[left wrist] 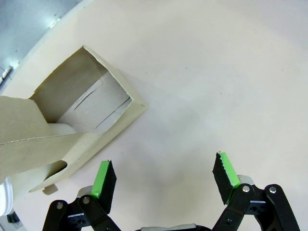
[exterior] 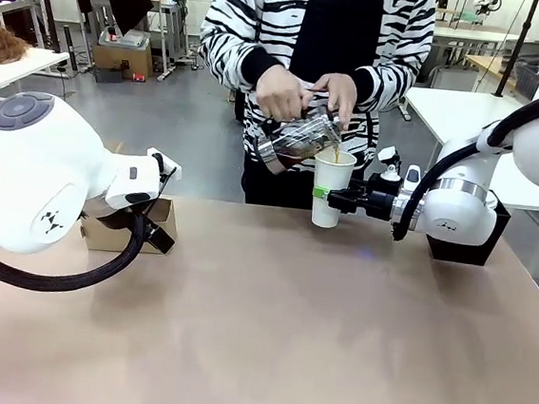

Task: Pour a drink into a cup and package it in a carrier.
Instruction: When a person places the Paper Cup Lid on the 600 ml Paper Cup , lift the 600 ml Paper Cup.

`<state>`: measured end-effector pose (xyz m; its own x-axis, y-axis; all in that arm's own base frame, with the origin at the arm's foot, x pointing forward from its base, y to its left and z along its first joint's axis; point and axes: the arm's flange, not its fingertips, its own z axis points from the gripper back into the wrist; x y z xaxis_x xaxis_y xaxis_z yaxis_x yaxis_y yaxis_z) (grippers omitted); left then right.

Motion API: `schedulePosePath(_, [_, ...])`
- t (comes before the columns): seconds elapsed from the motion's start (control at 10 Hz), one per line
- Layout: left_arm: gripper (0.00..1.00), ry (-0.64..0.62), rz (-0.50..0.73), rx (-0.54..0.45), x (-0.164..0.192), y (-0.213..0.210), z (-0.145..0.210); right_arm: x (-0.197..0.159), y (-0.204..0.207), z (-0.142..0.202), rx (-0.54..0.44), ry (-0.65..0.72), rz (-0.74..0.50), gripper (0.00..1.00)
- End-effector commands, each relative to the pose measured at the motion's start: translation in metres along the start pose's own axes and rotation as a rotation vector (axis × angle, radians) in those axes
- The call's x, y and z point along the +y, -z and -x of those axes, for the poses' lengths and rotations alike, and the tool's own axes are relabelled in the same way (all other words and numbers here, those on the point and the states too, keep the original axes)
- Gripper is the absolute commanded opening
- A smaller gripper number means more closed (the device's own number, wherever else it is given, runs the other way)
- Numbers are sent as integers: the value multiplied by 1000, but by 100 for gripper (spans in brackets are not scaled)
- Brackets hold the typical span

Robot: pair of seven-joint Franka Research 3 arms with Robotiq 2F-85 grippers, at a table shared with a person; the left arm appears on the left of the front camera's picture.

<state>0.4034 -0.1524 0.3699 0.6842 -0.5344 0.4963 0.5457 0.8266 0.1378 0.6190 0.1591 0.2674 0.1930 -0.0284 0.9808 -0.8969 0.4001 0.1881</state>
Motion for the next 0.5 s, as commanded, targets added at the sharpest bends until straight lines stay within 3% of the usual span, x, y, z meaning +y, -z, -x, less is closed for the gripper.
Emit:
schedulePosePath(0.0, [100, -1, 2, -2, 0, -1, 0, 2, 3, -2, 0, 5, 5, 80])
schedulePosePath(0.4, [100, -1, 2, -2, 0, -1, 0, 2, 3, -2, 0, 5, 5, 80])
